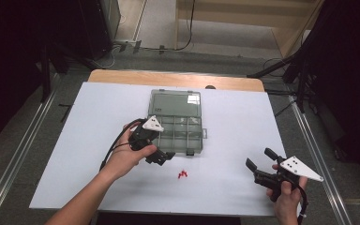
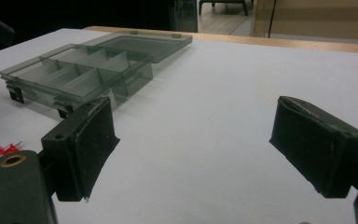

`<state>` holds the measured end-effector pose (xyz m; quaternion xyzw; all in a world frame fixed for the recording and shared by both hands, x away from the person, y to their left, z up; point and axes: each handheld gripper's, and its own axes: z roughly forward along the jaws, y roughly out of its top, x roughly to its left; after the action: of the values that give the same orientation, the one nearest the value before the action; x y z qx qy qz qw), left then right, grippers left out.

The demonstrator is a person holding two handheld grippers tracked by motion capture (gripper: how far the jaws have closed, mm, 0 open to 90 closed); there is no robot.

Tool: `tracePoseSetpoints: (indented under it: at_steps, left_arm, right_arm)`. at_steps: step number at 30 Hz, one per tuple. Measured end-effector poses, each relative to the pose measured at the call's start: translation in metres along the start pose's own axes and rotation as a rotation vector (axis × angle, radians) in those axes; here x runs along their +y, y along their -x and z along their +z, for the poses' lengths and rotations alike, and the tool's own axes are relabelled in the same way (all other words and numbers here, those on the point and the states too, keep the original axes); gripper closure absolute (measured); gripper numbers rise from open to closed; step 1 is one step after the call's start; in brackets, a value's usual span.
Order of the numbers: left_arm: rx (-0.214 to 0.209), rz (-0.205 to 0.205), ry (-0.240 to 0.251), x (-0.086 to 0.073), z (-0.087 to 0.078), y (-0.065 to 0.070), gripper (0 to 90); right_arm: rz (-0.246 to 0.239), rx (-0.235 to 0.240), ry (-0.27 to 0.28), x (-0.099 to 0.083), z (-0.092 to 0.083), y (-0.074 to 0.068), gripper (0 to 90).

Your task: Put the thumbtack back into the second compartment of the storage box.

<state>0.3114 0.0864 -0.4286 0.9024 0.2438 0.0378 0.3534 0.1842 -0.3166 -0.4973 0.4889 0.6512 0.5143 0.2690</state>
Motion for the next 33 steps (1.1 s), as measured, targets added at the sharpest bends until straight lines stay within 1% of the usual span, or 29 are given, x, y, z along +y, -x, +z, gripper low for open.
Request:
tracePoseSetpoints:
  at_steps: [1,2,4,5,7,8,9,11,12,14,15,16,17,19,21,22,24,25,26,27,28,29,30,31,32,33]
  left_arm:
    - [-0.001,0.003,-0.006,0.000,0.000,0.002,0.0]
    - [-0.003,0.005,-0.012,0.000,0.001,0.004,0.0]
    - [-0.001,-0.005,-0.019,-0.001,0.002,0.008,0.0]
    - [0.012,-0.017,-0.015,-0.002,0.003,0.012,8.3]
    - [0.012,-0.014,-0.023,-0.002,0.004,0.013,9.2]
    - [0.012,-0.015,-0.026,-0.002,0.005,0.015,11.7]
    - [0.014,-0.013,-0.031,-0.003,0.005,0.017,11.7]
    - [0.020,-0.007,-0.045,-0.003,0.006,0.020,16.1]
    - [0.026,-0.007,-0.049,-0.004,0.006,0.022,16.1]
    - [0.027,-0.011,-0.058,-0.006,0.008,0.025,21.3]
    - [0.028,0.000,-0.067,-0.007,0.009,0.027,23.4]
    - [0.026,-0.001,-0.067,-0.008,0.010,0.029,27.8]
    - [0.022,0.003,-0.068,-0.009,0.012,0.031,27.8]
    - [0.033,0.010,-0.085,-0.011,0.014,0.033,33.0]
    - [0.027,0.007,-0.090,-0.013,0.017,0.033,36.7]
    - [0.020,-0.002,-0.087,-0.013,0.018,0.033,39.7]
    - [-0.011,-0.010,-0.096,-0.014,0.021,0.034,44.4]
    - [-0.011,-0.010,-0.096,-0.014,0.021,0.034,47.4]
    - [-0.011,0.001,-0.099,-0.015,0.023,0.036,47.4]
    - [-0.013,0.009,-0.098,-0.015,0.025,0.038,53.1]
    - [-0.019,0.011,-0.100,-0.016,0.027,0.039,53.1]
    - [-0.016,0.012,-0.114,-0.017,0.032,0.042,55.2]
    - [-0.016,0.012,-0.114,-0.017,0.032,0.042,57.3]
    - [-0.035,-0.010,-0.127,-0.017,0.033,0.043,57.3]
    - [-0.048,-0.025,-0.128,-0.017,0.035,0.045,58.9]
    - [-0.045,-0.028,-0.135,-0.017,0.036,0.045,62.4]
  right_arm:
    - [-0.011,0.007,-0.002,0.000,0.000,0.000,14.1]
    - [-0.011,0.007,-0.002,0.000,0.000,0.000,14.1]
    - [-0.010,0.011,-0.003,-0.001,0.000,0.000,14.1]
    - [-0.009,0.013,-0.002,-0.001,0.000,0.000,14.1]
    - [-0.011,0.015,0.000,-0.001,0.000,0.000,14.2]
    - [-0.014,0.014,0.001,-0.001,0.000,0.001,14.1]
    - [-0.014,0.014,0.001,-0.001,0.000,0.001,14.1]
    - [-0.015,0.013,0.000,-0.001,0.000,0.001,14.2]
    - [-0.014,0.013,-0.001,-0.002,0.000,0.001,14.2]
    - [-0.012,0.010,-0.002,-0.002,0.001,0.001,14.2]
    - [-0.012,0.010,-0.003,-0.002,0.001,0.001,14.2]
    - [-0.017,0.011,-0.002,-0.002,0.001,0.001,14.2]
    - [-0.017,0.011,-0.002,-0.002,0.001,0.001,14.2]
    - [-0.016,0.011,-0.001,-0.002,0.001,0.001,14.2]
    - [-0.013,0.012,-0.002,-0.002,0.001,0.000,14.2]
    - [-0.014,0.011,-0.002,-0.002,0.001,0.000,14.2]
    - [-0.016,0.011,0.000,-0.002,0.001,0.001,14.2]
    - [-0.016,0.011,0.000,-0.002,0.001,0.001,14.2]
    - [-0.013,0.011,-0.001,-0.002,0.001,0.001,14.2]
    - [-0.014,0.009,-0.001,-0.002,0.001,0.001,14.1]
    - [-0.014,0.009,-0.001,-0.002,0.001,0.001,14.1]
    - [-0.015,0.007,-0.003,-0.002,0.002,0.001,14.2]
    - [-0.015,0.007,-0.003,-0.002,0.002,0.001,14.2]
    - [-0.015,0.007,-0.004,-0.002,0.002,0.001,14.2]
    - [-0.015,0.007,-0.004,-0.002,0.002,0.000,14.2]
    - [-0.016,0.007,-0.004,-0.002,0.002,0.000,14.2]
